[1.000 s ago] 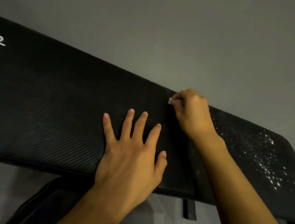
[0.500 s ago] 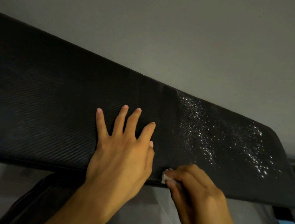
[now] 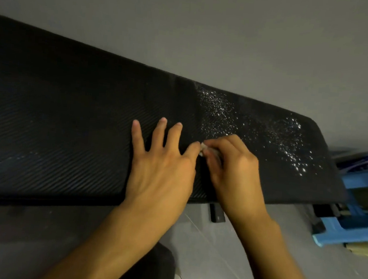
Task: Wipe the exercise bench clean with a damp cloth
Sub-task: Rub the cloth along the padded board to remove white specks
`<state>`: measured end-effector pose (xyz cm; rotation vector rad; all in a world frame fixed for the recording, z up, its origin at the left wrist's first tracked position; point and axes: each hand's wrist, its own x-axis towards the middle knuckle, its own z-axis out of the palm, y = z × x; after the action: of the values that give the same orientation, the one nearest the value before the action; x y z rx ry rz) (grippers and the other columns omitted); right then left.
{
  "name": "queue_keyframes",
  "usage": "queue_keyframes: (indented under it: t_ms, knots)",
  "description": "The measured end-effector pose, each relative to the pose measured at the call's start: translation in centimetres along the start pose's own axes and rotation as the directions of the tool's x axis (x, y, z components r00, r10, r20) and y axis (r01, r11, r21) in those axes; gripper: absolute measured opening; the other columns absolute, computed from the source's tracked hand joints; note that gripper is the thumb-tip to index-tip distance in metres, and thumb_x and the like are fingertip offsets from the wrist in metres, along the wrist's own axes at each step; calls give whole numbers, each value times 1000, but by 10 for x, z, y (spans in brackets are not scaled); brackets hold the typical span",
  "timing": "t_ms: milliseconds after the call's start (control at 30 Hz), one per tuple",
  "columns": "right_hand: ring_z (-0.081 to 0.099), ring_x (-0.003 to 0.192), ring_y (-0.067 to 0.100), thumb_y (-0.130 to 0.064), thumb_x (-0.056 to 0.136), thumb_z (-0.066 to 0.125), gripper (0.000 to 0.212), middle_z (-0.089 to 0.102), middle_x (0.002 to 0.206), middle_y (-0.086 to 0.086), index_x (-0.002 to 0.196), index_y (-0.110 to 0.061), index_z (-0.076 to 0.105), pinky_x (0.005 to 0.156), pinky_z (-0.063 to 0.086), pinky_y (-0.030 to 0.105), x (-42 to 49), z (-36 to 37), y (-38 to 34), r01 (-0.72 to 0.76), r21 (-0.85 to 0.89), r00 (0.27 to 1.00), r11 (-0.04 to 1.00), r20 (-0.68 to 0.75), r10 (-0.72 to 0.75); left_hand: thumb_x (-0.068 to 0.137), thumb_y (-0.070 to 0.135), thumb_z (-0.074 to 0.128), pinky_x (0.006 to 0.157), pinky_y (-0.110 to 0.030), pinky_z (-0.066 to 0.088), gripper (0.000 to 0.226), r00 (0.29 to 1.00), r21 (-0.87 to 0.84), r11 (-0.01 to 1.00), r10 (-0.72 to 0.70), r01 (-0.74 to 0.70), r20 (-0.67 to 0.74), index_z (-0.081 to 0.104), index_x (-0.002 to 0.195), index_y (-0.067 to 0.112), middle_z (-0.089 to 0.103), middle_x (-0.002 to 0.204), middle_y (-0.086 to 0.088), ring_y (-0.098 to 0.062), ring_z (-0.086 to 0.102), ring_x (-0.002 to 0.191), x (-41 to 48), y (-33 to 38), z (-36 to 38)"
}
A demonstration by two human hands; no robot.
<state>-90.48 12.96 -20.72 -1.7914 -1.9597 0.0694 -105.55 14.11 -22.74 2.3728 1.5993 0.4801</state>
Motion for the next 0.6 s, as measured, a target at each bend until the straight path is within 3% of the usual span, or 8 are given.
queue_keyframes:
  t_ms: [133, 300, 600]
  knots:
    - [63, 92, 11, -13, 94, 68, 14, 63, 102, -1, 107, -10, 73, 81, 53, 28, -26, -8, -4, 20, 34, 1000, 999, 24, -21, 94, 37, 44, 117, -76, 11, 52, 1000, -23, 1000, 10, -10, -15, 56, 143, 24, 42, 157, -18, -41, 28, 152, 8, -3, 2]
    - [64, 91, 11, -13, 93, 68, 15, 63, 100, -3, 106, -11, 73, 79, 55, 30, -34, -14, 1, 39, 40, 998, 998, 55, -41, 99, 39, 38, 117, -75, 6, 53, 999, -10, 1000, 18, -19, -42, 47, 150, 26, 36, 162, -14, -37, 21, 155, 6, -5, 7]
    - [61, 88, 13, -16, 98, 63, 16, 61, 102, -2, 111, -11, 71, 77, 55, 36, 19, 4, 14, 42, 19, 999, 999, 9, -42, 95, 50, 32, 117, -76, 2, 59, 997, 27, 997, -70, 70, -29, 46, 150, 34, 34, 163, -12, -34, 20, 155, 7, -5, 7]
